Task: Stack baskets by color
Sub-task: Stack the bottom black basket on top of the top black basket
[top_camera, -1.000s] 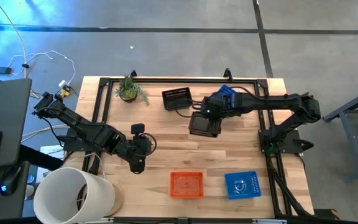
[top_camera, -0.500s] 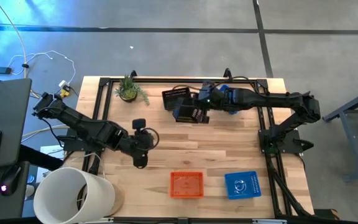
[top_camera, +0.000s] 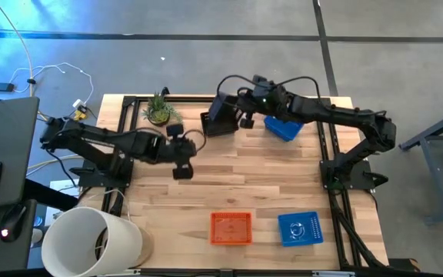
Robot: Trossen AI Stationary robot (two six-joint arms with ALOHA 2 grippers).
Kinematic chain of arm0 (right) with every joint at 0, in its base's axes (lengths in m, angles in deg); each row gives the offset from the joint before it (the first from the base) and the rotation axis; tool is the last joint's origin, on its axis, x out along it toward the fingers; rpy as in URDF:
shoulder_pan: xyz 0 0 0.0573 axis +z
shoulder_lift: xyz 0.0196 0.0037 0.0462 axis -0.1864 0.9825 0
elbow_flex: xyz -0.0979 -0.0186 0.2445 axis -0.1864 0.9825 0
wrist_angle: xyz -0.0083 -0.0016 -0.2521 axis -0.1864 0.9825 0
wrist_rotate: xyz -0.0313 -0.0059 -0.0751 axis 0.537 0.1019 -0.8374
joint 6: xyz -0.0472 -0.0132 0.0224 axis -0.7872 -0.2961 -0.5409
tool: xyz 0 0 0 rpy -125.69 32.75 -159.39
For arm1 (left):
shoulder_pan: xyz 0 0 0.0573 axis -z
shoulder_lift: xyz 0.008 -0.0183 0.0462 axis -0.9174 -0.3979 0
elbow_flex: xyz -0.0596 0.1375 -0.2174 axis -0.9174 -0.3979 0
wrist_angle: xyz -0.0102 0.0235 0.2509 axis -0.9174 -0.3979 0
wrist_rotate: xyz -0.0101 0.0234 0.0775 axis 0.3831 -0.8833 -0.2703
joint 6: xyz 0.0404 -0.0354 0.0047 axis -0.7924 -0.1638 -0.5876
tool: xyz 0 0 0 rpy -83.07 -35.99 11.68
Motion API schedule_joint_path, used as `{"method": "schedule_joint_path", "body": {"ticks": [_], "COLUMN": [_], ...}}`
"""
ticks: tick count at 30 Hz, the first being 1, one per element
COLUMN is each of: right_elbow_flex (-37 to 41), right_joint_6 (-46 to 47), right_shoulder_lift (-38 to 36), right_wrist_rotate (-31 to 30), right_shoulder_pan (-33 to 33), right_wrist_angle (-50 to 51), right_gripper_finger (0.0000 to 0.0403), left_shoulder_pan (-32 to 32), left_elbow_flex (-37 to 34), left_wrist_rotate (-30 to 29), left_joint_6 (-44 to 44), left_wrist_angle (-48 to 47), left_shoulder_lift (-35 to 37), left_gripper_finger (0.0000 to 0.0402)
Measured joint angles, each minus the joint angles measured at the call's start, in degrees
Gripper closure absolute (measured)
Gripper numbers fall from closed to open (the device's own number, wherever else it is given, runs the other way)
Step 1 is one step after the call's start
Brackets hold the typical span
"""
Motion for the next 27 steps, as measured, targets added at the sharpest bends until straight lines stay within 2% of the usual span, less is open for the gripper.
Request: {"method": "schedule_joint_path", "body": {"ticks": [5, 8, 14, 21, 27], "right_elbow_flex": [0.0, 0.0, 0.0, 0.0, 0.0], "right_joint_6": [-1.9, -2.1, -1.7, 7.4, 15.6], "right_shoulder_lift": [0.0, 0.0, 0.0, 0.0, 0.0], "right_wrist_rotate": [-0.4, -2.8, -4.4, -8.4, -4.8], "right_shoulder_pan": [-1.6, -1.7, -1.7, -1.7, -1.7], "right_wrist_angle": [-2.2, -2.2, -2.2, 1.1, 8.1], "right_gripper_finger": [0.0403, 0.0403, 0.0403, 0.0403, 0.0403], "left_shoulder_pan": [-7.4, -11.4, -16.9, -20.1, -20.7], "left_elbow_flex": [0.0, 0.0, 0.0, 0.0, 0.0], "left_wrist_rotate": [1.6, 3.5, 7.4, 8.5, 9.5], "left_joint_6": [-4.3, -4.4, -6.8, -7.6, -9.7], "left_wrist_angle": [1.2, 1.8, 7.1, 18.0, 24.1], "left_shoulder_lift": [0.0, 0.0, 0.0, 0.0, 0.0], "left_gripper_finger": [0.0284, 0.0284, 0.0284, 0.0284, 0.0284]}}
